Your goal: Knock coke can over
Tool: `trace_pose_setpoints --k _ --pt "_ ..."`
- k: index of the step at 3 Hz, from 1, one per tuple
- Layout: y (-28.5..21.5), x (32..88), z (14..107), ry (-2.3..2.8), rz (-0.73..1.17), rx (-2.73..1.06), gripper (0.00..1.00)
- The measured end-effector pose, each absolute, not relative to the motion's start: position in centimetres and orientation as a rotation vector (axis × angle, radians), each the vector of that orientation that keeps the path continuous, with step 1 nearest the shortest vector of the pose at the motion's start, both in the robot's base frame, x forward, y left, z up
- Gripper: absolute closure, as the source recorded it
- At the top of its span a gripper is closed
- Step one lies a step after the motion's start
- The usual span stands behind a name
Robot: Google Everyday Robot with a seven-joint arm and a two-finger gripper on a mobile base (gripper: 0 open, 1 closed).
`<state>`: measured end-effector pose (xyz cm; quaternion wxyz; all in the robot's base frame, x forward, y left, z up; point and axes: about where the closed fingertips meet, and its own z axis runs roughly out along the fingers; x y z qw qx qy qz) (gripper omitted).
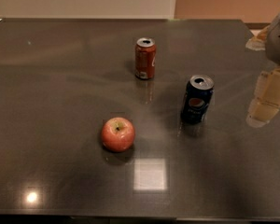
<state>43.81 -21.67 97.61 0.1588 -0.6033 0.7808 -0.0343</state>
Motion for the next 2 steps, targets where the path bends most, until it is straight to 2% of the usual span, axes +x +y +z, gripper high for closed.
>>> trace_pose_setpoints --k 2 --pt "-19.6 46.2 97.7 2.208 -0.083 -1.706 0.0"
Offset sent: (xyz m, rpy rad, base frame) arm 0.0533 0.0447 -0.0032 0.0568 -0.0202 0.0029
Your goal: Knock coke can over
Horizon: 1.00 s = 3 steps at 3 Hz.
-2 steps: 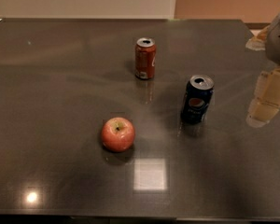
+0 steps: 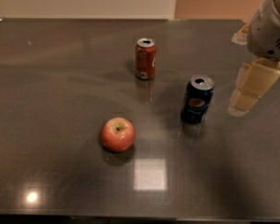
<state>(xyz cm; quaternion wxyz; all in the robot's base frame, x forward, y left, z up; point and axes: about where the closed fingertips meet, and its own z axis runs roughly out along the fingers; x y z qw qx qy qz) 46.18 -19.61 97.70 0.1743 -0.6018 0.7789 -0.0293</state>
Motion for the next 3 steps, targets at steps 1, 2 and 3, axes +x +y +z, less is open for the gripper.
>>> trace_pose_setpoints --k 1,2,3 --pt "-16.9 49.4 98.0 2.189 -0.05 -1.661 0.0" --pt "-13.9 52.4 98.3 2.176 0.01 -1.606 0.0" --pt "-10.6 54.8 97.8 2.171 0.098 -1.548 0.0"
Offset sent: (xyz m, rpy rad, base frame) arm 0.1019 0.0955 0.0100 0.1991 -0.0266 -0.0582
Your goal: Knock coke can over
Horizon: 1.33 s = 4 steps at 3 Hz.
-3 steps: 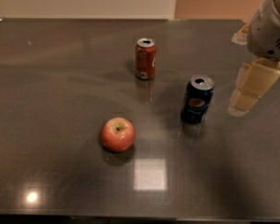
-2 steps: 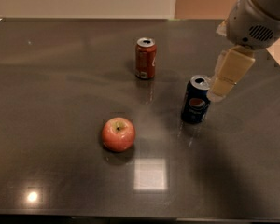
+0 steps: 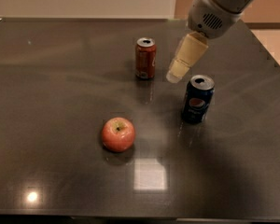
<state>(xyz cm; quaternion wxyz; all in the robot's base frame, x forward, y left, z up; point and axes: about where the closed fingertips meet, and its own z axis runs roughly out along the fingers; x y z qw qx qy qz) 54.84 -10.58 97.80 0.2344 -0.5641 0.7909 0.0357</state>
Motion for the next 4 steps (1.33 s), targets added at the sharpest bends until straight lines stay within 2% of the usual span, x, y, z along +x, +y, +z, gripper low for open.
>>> trace_pose_setpoints --k 1,4 --pt "-8.0 57.2 96.3 2.164 0.147 -1.463 0.0" --pt "-5.3 65.3 92.4 2.19 0.245 -1.222 0.0"
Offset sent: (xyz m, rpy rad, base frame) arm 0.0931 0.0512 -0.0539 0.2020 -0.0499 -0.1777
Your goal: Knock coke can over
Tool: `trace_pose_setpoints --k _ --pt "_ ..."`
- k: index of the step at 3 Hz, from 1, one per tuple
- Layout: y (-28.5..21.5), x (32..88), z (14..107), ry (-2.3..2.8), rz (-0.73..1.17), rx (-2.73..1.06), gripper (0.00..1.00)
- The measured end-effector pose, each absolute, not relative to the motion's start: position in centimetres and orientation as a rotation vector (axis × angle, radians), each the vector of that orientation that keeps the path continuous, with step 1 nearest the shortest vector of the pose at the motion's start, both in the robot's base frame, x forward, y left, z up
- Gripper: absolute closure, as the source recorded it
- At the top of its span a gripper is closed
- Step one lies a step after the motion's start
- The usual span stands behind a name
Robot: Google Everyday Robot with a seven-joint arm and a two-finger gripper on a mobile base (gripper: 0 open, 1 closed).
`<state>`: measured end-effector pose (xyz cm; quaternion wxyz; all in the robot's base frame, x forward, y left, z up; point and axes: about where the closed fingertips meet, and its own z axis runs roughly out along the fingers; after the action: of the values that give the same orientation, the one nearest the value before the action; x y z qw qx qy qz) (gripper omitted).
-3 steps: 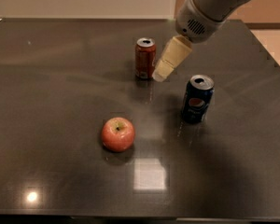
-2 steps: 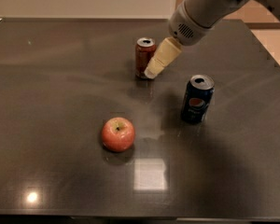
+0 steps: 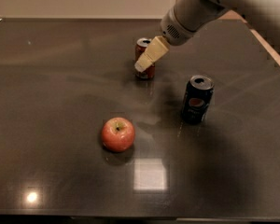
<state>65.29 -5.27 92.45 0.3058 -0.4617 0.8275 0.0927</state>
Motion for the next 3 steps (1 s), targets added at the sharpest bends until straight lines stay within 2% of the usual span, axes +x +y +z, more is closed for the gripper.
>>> trace_pose_setpoints --k 3 --pt "-5.1 69.4 91.4 2.228 0.284 -1.152 0.0"
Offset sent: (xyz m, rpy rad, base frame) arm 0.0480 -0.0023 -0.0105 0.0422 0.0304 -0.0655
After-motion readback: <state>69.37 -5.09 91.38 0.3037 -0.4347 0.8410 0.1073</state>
